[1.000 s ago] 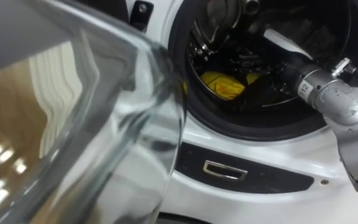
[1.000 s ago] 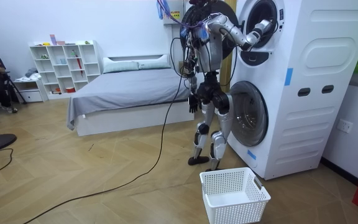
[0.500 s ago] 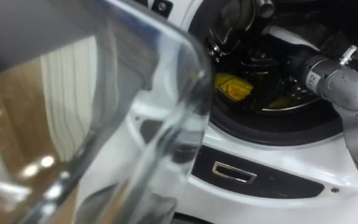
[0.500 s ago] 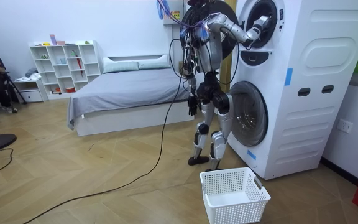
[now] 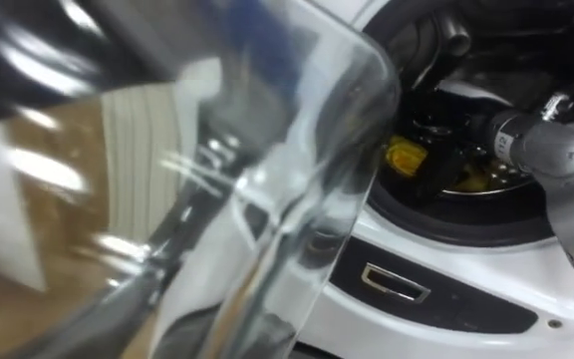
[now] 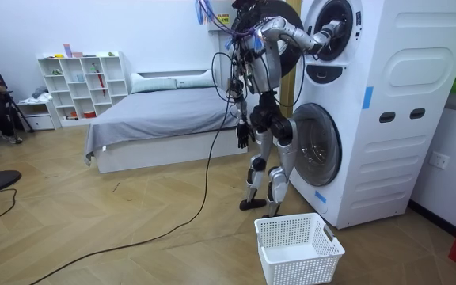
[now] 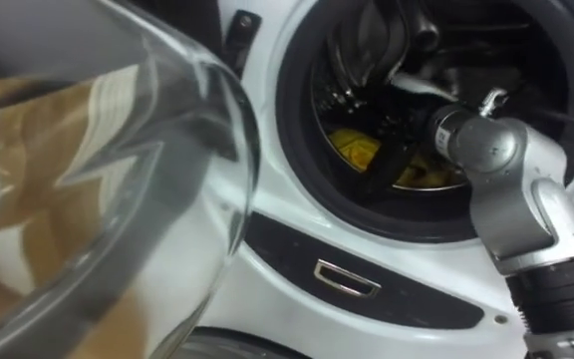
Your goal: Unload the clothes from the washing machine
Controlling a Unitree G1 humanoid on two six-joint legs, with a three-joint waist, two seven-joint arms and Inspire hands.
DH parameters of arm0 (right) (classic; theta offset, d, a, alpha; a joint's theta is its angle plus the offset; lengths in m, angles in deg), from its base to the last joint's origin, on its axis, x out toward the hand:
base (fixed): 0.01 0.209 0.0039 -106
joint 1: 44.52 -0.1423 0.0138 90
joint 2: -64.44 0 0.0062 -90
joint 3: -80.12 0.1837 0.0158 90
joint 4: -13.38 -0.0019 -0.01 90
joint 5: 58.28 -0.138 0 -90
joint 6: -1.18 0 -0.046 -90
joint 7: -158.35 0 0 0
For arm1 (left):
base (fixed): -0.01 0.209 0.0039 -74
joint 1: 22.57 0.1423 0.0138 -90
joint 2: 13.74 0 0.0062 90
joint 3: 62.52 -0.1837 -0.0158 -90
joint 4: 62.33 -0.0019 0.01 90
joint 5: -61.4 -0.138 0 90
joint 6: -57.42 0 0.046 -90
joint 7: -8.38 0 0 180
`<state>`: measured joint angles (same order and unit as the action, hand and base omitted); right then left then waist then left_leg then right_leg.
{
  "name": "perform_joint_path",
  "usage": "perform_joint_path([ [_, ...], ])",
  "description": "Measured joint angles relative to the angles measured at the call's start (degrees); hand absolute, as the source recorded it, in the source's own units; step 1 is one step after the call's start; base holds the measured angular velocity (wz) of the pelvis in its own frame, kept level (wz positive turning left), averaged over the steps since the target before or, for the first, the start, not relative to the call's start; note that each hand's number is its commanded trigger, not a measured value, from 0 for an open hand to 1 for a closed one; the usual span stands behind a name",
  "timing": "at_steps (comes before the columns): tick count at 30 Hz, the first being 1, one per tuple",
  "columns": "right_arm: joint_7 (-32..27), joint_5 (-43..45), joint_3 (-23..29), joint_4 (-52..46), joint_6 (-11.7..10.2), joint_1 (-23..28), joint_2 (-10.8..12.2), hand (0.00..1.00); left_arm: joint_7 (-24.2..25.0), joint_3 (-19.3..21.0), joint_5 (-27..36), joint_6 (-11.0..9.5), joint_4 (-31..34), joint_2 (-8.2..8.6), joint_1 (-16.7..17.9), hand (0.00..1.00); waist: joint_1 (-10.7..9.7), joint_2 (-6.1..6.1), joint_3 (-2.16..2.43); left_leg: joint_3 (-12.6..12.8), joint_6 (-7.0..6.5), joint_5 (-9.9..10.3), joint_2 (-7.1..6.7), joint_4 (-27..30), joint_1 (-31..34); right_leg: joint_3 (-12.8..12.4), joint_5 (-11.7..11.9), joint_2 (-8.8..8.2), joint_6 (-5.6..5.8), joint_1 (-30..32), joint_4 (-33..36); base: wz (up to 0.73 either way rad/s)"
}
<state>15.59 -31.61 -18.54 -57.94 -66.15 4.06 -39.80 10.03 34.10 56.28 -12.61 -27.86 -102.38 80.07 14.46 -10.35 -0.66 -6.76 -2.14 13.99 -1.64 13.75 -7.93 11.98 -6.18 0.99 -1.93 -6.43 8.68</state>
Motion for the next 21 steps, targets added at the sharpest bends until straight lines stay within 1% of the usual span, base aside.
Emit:
perform_joint_path([
  [3, 1.1, -3.7, 0.0, 3.2, 0.9, -0.5, -1.5, 0.00, 0.0, 0.0, -0.1, 0.5, -0.5, -0.08, 0.0, 0.00, 0.7, 0.04, -0.01, -0.5, 0.06, 0.0, -0.03, 0.0, -0.3, 0.6, -0.2, -0.07, -0.09, -0.4, -0.1, 0.12],
  [4, 1.5, -4.6, 0.0, 3.8, 1.4, -0.4, -1.9, 0.65, 0.0, 0.0, -0.3, 0.7, -1.0, -0.12, -0.1, 0.00, 1.0, 0.06, -0.01, -0.8, 0.07, 0.0, -0.02, 0.0, -0.4, 0.9, -0.2, -0.03, -0.18, -0.6, -0.1, 0.05],
  [5, 1.8, -4.8, 0.1, 3.9, 1.7, -0.3, -2.1, 0.78, 0.0, 0.0, -0.5, 0.8, -1.3, -0.15, -0.2, 0.00, 0.9, 0.05, -0.01, -1.0, 0.07, 0.0, -0.03, 0.0, -0.4, 1.0, -0.3, -0.05, -0.21, -0.6, -0.1, 0.14],
  [6, 2.4, -5.2, 0.1, 4.3, 2.0, -0.2, -2.5, 1.00, 0.1, -0.1, -0.7, 1.0, -1.8, -0.17, -0.6, 0.00, 1.0, 0.10, 0.02, -1.4, 0.10, 0.0, -0.07, 0.0, -0.5, 1.2, -0.5, -0.17, -0.17, -0.6, -0.1, 0.14],
  [7, 3.0, -6.0, 0.1, 4.6, 2.1, -0.2, -3.0, 1.00, 0.2, -0.1, -0.7, 1.1, -1.8, -0.33, -0.7, 0.00, 1.4, 0.13, 0.02, -1.5, 0.15, -0.1, -0.04, 0.0, -0.6, 1.4, -0.6, -0.44, -0.25, -0.6, 0.0, 0.12],
  [10, 4.2, -6.9, 0.1, 5.7, 2.4, -0.3, -3.8, 1.00, 0.4, -0.2, -0.7, 1.2, -1.9, -0.86, -1.0, 0.00, 1.5, 0.12, 0.01, -2.1, 0.28, -0.1, -0.09, -0.1, -0.6, 2.2, -0.8, -0.58, -0.32, -0.9, 0.0, 0.12],
  [14, 5.3, -7.1, -0.2, 5.6, 2.3, -0.2, -4.0, 1.00, 0.5, -0.2, -0.9, 1.3, -2.1, -1.48, -1.0, 0.00, 1.6, 0.12, 0.01, -2.4, 0.49, -0.3, -0.09, -0.1, -0.7, 2.3, -0.9, -0.51, -0.40, -1.0, 0.1, 0.02],
  [16, 5.2, -6.6, -0.3, 5.6, 2.4, 0.2, -3.9, 1.00, 0.5, -1.2, -1.4, 1.3, -2.3, -1.71, -1.9, 0.00, 1.9, 0.15, 0.00, -2.4, 0.60, -0.4, -0.09, -0.1, -0.6, 2.2, -0.9, -0.51, -0.67, -1.0, 0.1, 0.00],
  [19, 4.6, -6.0, -0.6, 5.6, 2.3, 0.3, -3.8, 1.00, 0.6, -1.3, -1.3, 1.4, -2.4, -1.96, -2.2, 0.00, 1.9, 0.18, 0.01, -2.6, 0.49, -0.3, -0.11, -0.1, -0.5, 2.2, -1.0, -0.47, -0.79, -0.9, 0.1, 0.04],
  [21, 4.7, -5.8, -0.7, 5.5, 2.2, 0.3, -4.2, 1.00, 0.6, -1.3, -1.3, 1.4, -2.5, -2.06, -2.3, 0.00, 2.1, 0.28, 0.05, -2.8, 0.51, -0.3, -0.13, -0.1, -0.4, 2.1, -1.0, -0.42, -0.79, -0.9, 0.1, 0.06],
])
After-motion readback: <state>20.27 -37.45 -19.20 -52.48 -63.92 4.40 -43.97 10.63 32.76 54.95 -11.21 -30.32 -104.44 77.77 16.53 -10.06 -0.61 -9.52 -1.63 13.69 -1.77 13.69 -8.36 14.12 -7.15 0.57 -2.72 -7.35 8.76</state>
